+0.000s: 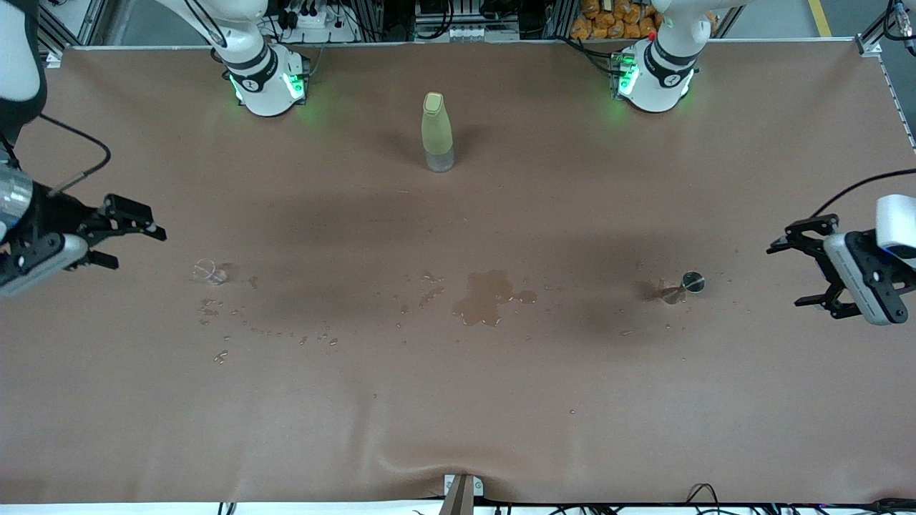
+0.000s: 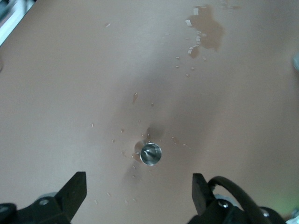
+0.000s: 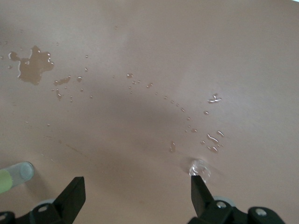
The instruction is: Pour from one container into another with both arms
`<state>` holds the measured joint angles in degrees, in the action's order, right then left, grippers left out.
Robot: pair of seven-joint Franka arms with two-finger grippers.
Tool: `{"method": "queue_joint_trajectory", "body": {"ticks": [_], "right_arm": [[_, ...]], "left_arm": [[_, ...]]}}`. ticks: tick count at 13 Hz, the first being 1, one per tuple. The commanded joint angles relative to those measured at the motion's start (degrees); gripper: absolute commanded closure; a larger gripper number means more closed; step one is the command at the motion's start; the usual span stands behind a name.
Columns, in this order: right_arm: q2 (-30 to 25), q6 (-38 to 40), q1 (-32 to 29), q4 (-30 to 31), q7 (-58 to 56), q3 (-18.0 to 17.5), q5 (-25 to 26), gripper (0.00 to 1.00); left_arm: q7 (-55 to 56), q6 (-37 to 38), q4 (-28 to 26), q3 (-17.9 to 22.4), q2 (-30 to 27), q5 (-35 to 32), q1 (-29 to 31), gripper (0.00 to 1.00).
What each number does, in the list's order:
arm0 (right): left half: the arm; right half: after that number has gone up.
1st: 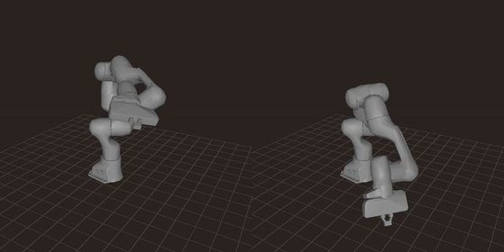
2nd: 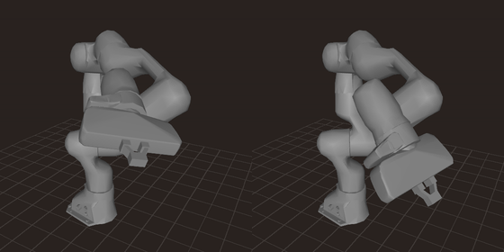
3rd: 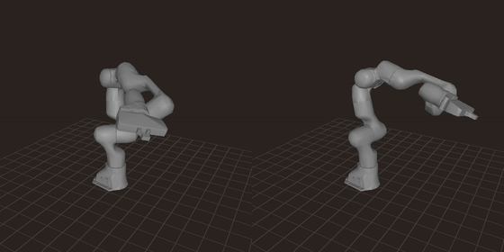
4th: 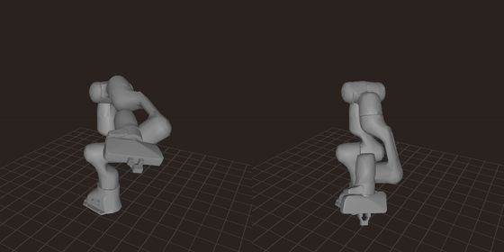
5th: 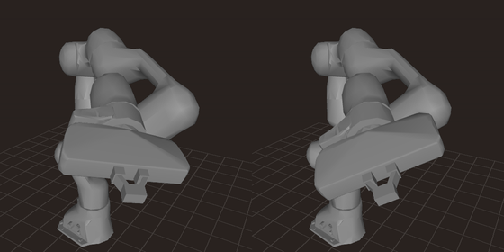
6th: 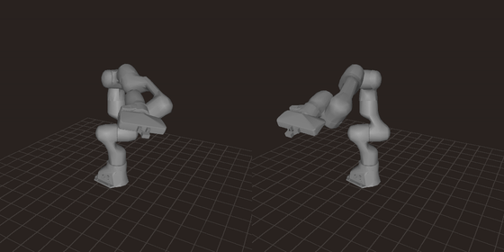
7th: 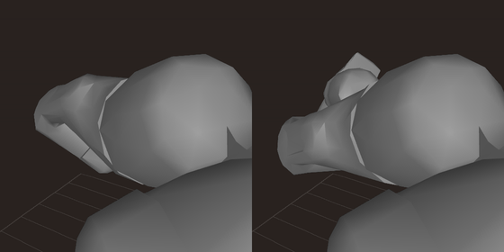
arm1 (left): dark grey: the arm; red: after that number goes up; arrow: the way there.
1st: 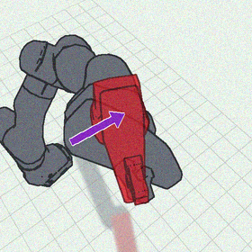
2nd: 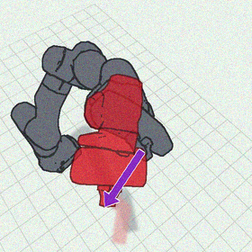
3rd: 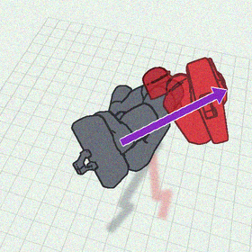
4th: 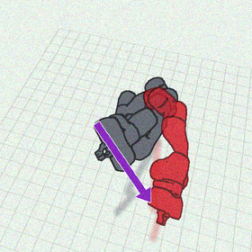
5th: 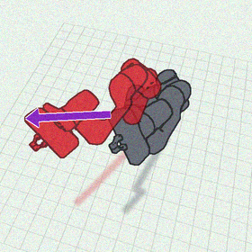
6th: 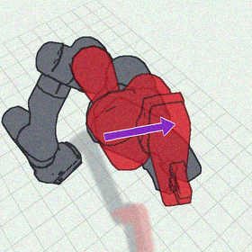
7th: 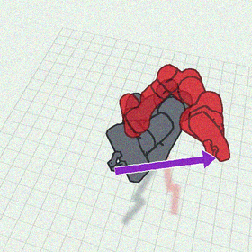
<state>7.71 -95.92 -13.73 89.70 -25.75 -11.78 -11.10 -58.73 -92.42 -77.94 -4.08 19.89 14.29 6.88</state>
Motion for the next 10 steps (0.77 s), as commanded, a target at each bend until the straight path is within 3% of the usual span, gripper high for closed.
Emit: {"method": "queue_joint_trajectory", "body": {"ticks": [1, 3, 5, 10], "right_arm": [[-5.24, -0.67, 7.98, 4.16, 7.0, 10.24, 4.39, 0.0], [-6.56, -0.76, 9.51, 3.81, 8.26, 14.4, 8.45, 0.0], [-9.19, -0.06, 9.51, 3.73, 16.56, 17.57, 8.81, 0.0], [-8.85, 9.96, 11.52, 0.48, 28.88, 19.24, 8.99, 0.0]], "left_arm": [[22.08, -0.83, -1.16, 0.3, -2.58, -3.47, -2.66, 0.0], [32.51, -0.83, -1.16, 0.3, -3.19, -3.65, -4.24, 0.0], [37.18, -0.83, -1.16, 0.3, -4.33, -5.22, -5.56, 0.0], [57.47, -0.83, -1.16, 0.3, -6.0, -12.35, -9.51, 0.0]]}}
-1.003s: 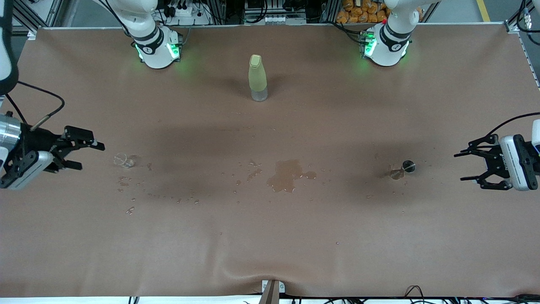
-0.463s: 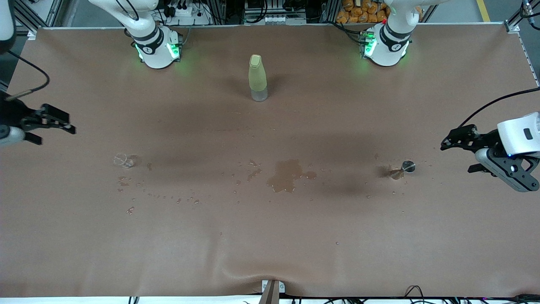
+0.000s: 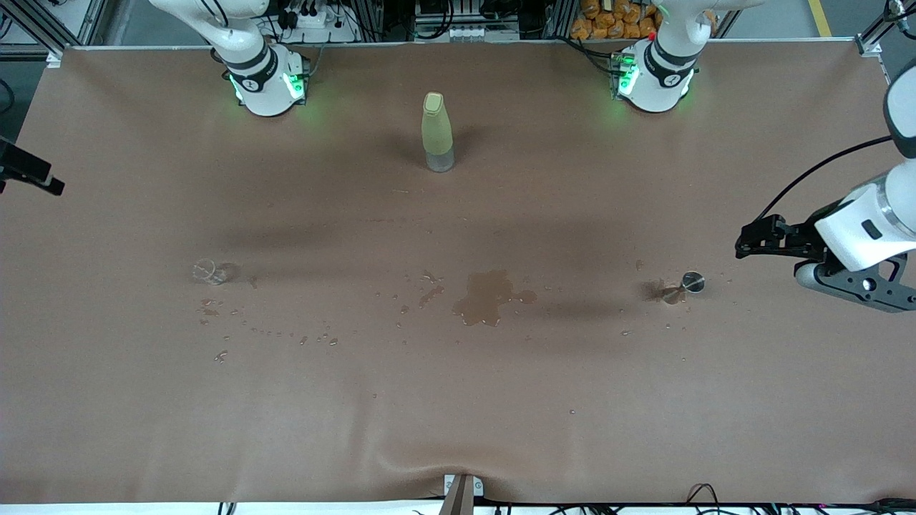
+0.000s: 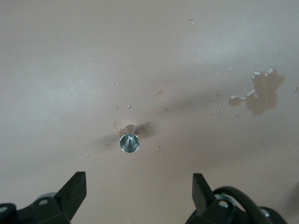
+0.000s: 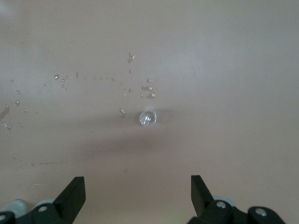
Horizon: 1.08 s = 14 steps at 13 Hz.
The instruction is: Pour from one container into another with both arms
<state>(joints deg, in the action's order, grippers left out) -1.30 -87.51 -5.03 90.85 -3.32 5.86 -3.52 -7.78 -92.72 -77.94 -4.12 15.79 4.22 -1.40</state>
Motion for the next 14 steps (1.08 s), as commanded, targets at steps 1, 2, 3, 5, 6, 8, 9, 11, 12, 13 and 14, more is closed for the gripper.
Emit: {"method": "queue_joint_trajectory", "body": {"ticks": [1, 2, 3, 5, 6, 8, 9, 11, 12, 13, 14], "right_arm": [[0.16, 1.64, 3.97, -0.5, 6.48, 3.44, 1.07, 0.0], [0.16, 1.73, 4.41, -0.58, 6.31, 3.46, 1.15, 0.0], [0.25, 1.55, 4.33, -0.58, 6.13, 3.46, 1.15, 0.0], [0.42, 1.46, 4.41, -0.58, 5.34, 3.37, 0.98, 0.0], [0.42, 1.38, 4.68, -0.67, 5.34, 3.37, 0.98, 0.0], [0.6, 1.38, 4.68, -0.76, 5.08, 3.37, 0.71, 0.0], [0.69, 1.38, 4.77, -0.76, 5.08, 3.37, 0.63, 0.0], [0.69, 1.38, 4.86, -0.76, 5.16, 3.37, 0.71, 0.0], [0.69, 1.46, 4.86, -0.67, 5.16, 3.29, 0.71, 0.0], [0.6, 1.64, 4.86, -0.76, 5.25, 3.2, 0.71, 0.0], [0.6, 1.73, 4.86, -0.76, 5.08, 3.02, 0.8, 0.0]], "left_arm": [[9.77, -0.44, -1.17, 0.34, -2.34, -2.81, -1.93, 0.0], [12.59, -0.44, -1.25, 0.34, -2.87, -3.86, -2.46, 0.0], [15.22, -0.44, -1.25, 0.34, -3.05, -4.74, -3.25, 0.0], [16.22, -0.27, -1.25, 0.34, -3.05, -4.84, -3.43, 0.0], [16.22, -0.26, -1.25, 0.34, -3.05, -4.84, -3.35, 0.0], [16.3, -0.18, -1.25, 0.42, -3.14, -4.84, -3.26, 0.0], [16.31, -0.18, -1.25, 0.42, -3.22, -4.75, -3.26, 0.0], [16.57, -0.18, -1.25, 0.42, -3.22, -4.66, -3.17, 0.0], [16.66, -0.09, -1.25, 0.51, -3.22, -4.58, -3.08, 0.0], [16.66, -0.09, -1.25, 0.43, -3.22, -4.66, -3.08, 0.0], [16.66, -0.09, -1.25, 0.42, -3.22, -4.58, -3.08, 0.0]]}}
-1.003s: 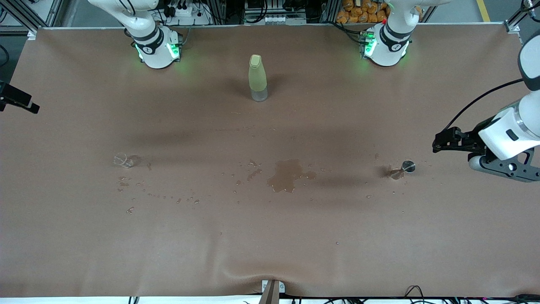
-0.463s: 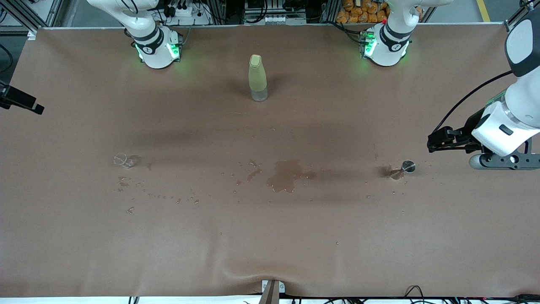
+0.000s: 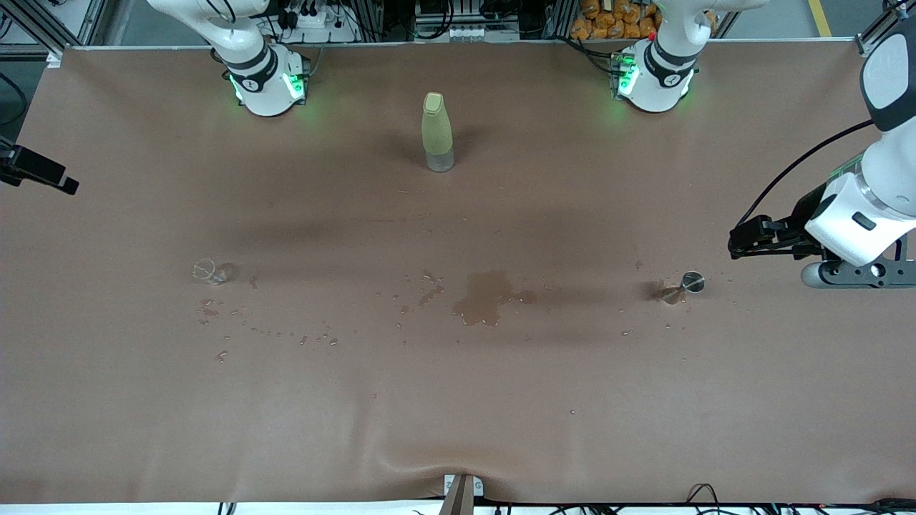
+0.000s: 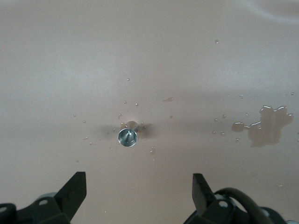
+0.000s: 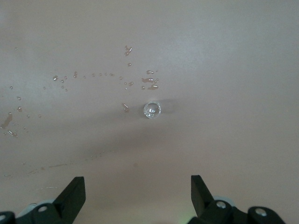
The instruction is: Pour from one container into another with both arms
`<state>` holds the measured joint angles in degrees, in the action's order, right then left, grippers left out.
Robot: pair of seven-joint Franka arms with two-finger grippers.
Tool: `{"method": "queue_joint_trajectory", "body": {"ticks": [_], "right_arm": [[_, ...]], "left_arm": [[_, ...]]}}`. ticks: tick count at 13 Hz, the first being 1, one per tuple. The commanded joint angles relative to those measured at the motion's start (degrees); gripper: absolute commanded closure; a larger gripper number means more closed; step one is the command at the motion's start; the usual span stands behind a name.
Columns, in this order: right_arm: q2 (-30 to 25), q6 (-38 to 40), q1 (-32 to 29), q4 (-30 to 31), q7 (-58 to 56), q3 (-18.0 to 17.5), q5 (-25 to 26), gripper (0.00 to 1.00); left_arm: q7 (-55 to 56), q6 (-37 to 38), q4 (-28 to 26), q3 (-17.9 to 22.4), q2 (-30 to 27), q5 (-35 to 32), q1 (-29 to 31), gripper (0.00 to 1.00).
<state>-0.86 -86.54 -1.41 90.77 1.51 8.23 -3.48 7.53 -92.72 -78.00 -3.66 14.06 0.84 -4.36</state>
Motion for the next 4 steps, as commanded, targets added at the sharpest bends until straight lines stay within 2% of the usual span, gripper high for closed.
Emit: {"method": "queue_joint_trajectory", "body": {"ticks": [1, 4], "right_arm": [[0.25, 0.84, 1.15, -0.68, 0.24, 0.65, 0.49, 0.0], [0.25, 0.5, 1.67, -0.68, 0.24, 0.56, 0.84, 0.0]], "left_arm": [[1.35, -0.01, -1.19, -0.03, -1.49, -1.1, -0.12, 0.0], [4.67, -0.01, -1.19, -0.03, -1.49, -1.1, -0.3, 0.0]]}}
